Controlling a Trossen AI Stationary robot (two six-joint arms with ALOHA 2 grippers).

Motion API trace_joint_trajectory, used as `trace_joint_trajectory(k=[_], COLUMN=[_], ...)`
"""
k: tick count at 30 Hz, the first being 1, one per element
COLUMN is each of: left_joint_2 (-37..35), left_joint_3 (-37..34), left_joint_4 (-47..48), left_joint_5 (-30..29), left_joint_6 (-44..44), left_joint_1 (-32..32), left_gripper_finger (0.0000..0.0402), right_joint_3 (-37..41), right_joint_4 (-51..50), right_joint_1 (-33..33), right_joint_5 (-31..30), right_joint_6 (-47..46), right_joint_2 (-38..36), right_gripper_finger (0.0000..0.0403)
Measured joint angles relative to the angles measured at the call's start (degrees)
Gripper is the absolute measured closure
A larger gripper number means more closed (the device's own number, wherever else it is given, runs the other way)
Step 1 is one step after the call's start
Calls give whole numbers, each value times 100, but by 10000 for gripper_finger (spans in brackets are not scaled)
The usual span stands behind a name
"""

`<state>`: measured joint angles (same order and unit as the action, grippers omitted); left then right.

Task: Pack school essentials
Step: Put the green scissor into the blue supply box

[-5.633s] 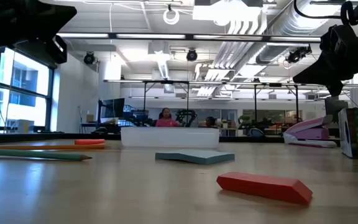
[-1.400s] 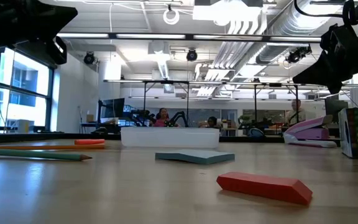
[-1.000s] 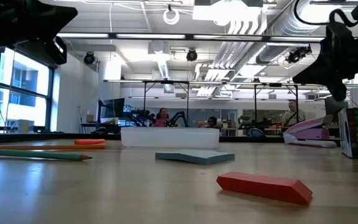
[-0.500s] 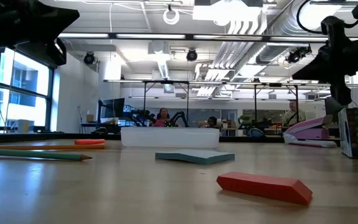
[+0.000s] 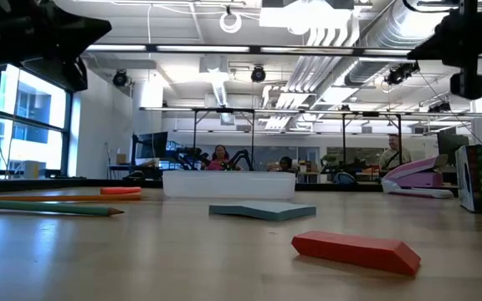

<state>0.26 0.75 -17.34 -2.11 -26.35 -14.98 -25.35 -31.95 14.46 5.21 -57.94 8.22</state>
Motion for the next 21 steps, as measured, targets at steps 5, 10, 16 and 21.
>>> trace_joint_trajectory(k=[5,10,16,21], left_joint_2=[1,-1,-1,0], left_joint_3=[0,1,0,0], left_joint_4=[0,4,13,17], left_joint_5=[-69,-219,-333,-330], left_joint_6=[0,0,0,0], left_joint_1=[0,0,0,0], left_gripper_finger=[398,398,398,398], right_joint_3=[-934,-1749,-2546,-2815], right_joint_4=[-1087,-1654,-2271,-2497], right_joint_1=[0,-200,-893,-1798], right_joint_5=[500,872,662,375], right_joint_6=[-170,-489,-910,-1359], right_joint_2=[786,1516,2386,3155], right_gripper_finger=[401,401,401,401])
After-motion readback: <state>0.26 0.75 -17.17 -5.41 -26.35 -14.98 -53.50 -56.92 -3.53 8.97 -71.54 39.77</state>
